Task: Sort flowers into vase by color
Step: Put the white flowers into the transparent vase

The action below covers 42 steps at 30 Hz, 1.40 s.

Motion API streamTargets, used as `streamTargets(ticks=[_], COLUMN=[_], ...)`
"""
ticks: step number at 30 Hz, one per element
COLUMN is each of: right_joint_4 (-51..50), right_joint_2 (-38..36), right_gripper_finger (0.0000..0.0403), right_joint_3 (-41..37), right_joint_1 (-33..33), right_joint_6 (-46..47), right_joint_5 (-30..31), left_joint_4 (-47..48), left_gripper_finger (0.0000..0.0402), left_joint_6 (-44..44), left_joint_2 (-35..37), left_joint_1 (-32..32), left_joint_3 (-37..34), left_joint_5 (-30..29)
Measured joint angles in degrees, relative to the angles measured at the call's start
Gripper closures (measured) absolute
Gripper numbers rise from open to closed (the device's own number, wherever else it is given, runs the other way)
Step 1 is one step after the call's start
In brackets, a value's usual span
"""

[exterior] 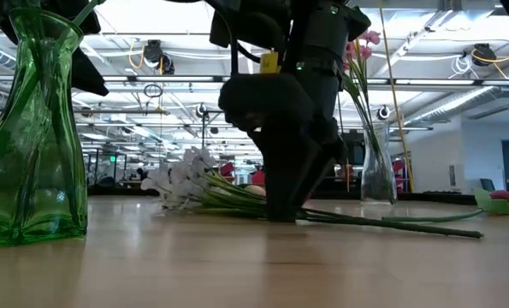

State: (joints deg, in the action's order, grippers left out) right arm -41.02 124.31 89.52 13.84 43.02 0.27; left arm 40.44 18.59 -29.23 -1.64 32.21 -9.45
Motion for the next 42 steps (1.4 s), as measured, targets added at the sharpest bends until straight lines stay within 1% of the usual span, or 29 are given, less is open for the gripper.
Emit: streamTargets(ticks=[3,5,6,7,11,14,16,20,24,28,30,32,35,37,39,42], right_joint_4=[-0.7,-0.8,-1.3,-1.9,-4.7,-5.9,-6.5,-7.5,-16.7,-27.3,-30.2,-30.7,-25.8,-18.3,-7.3,11.9], right_joint_2=[0.0,0.0,0.0,-0.3,-1.9,-3.9,-5.6,-10.6,-18.2,-25.9,-29.9,-33.9,-40.5,-45.4,-50.6,-58.6], right_gripper_finger=[0.0326,0.0372,0.0385,0.0391,0.0385,0.039,0.0395,0.0398,0.0397,0.0397,0.0397,0.0399,0.04,0.04,0.0401,0.0402], right_joint_3=[0.0,0.0,0.0,0.0,-0.2,-0.4,-0.3,-0.3,-0.2,-0.7,-2.7,-6.4,-14.7,-21.4,-28.6,-39.6], right_joint_1=[-0.1,0.0,0.0,0.1,0.5,0.7,0.9,2.5,6.0,10.8,13.5,15.8,17.5,17.4,16.5,15.1], right_joint_6=[-0.3,1.2,2.2,3.3,9.8,15.2,17.7,19.3,23.8,32.2,36.9,40.6,42.9,41.6,35.2,22.1], right_joint_5=[0.3,0.0,-0.2,-0.2,0.1,1.8,4.1,9.8,17.5,28.6,35.2,40.5,45.7,48.6,50.8,52.6], left_joint_4=[0.0,0.0,0.0,0.0,0.0,0.0,0.0,0.1,0.0,0.0,-0.3,-0.5,-1.4,-2.1,-3.1,-4.4], left_gripper_finger=[0.0234,0.0234,0.0234,0.0234,0.0234,0.0234,0.0233,0.0233,0.0233,0.0233,0.0233,0.0233,0.0233,0.0233,0.0233,0.0233], left_joint_6=[0.0,0.0,0.0,0.0,0.1,0.1,0.1,0.5,0.6,0.6,0.5,0.5,0.5,0.1,0.1,0.1], left_joint_2=[0.0,0.0,0.0,0.0,0.0,0.0,0.0,0.0,0.0,0.0,0.0,0.0,-0.1,-0.3,-0.4,-0.8], left_joint_1=[0.0,0.0,0.0,0.0,0.0,0.0,0.0,0.0,0.0,0.0,0.0,0.0,0.0,0.0,0.0,0.0], left_joint_3=[0.0,0.0,0.0,0.0,0.0,0.0,0.0,0.0,0.0,0.0,0.0,0.0,0.0,0.0,0.0,0.0], left_joint_5=[0.0,0.0,0.0,0.0,0.0,0.1,0.1,0.4,1.1,4.9,5.4,5.4,4.9,4.8,4.7,4.7])
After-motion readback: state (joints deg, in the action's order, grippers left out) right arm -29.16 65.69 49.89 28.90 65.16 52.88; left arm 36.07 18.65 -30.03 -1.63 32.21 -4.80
